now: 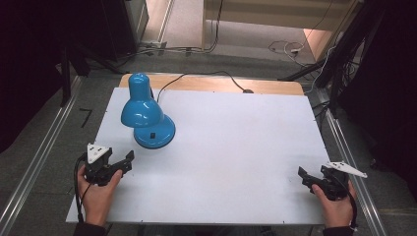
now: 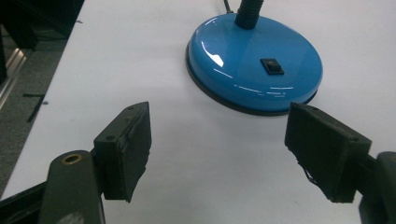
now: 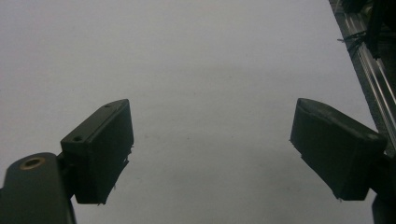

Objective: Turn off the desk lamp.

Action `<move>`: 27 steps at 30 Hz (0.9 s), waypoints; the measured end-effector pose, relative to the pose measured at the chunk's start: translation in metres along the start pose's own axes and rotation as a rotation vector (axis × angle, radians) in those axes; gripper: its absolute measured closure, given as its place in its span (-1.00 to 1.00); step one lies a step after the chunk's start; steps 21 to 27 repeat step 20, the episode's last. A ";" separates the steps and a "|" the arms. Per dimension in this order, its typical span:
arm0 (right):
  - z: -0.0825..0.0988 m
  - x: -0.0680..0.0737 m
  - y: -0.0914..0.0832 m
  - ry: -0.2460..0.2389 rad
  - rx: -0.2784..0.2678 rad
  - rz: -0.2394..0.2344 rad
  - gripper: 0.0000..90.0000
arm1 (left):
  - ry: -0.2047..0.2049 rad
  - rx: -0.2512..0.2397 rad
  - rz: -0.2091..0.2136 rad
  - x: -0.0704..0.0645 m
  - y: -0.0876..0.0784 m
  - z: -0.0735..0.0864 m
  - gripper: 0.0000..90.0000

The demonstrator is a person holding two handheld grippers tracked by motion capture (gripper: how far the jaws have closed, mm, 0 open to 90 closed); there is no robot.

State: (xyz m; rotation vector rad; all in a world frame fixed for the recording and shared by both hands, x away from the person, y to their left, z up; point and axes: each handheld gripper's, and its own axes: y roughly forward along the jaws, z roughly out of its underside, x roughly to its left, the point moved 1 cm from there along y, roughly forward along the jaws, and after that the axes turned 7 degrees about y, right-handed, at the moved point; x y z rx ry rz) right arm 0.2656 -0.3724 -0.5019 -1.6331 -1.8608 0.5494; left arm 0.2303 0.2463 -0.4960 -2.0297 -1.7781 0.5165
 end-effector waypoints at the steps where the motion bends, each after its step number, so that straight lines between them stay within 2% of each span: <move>1: 0.000 0.000 0.000 0.000 0.000 0.000 -0.74 | -0.001 -0.002 -0.003 0.000 -0.002 0.001 -0.46; 5: 0.000 0.000 0.000 0.000 -0.001 0.000 -0.74 | 0.001 -0.005 0.000 0.000 -0.012 0.004 -0.46; 14: 0.000 -0.002 0.000 -0.003 -0.001 0.004 -0.74 | 0.017 0.025 -0.002 0.000 -0.031 0.018 -0.46; 19: 0.003 -0.008 0.005 0.007 0.024 0.016 -0.77 | 0.027 0.071 -0.020 0.003 -0.032 0.027 -0.51; 20: 0.004 -0.009 0.008 0.002 0.039 0.024 -0.77 | 0.027 0.071 -0.020 0.003 -0.032 0.027 -0.51; 27: 0.004 -0.009 0.008 0.002 0.039 0.024 -0.77 | 0.027 0.071 -0.020 0.003 -0.032 0.027 -0.51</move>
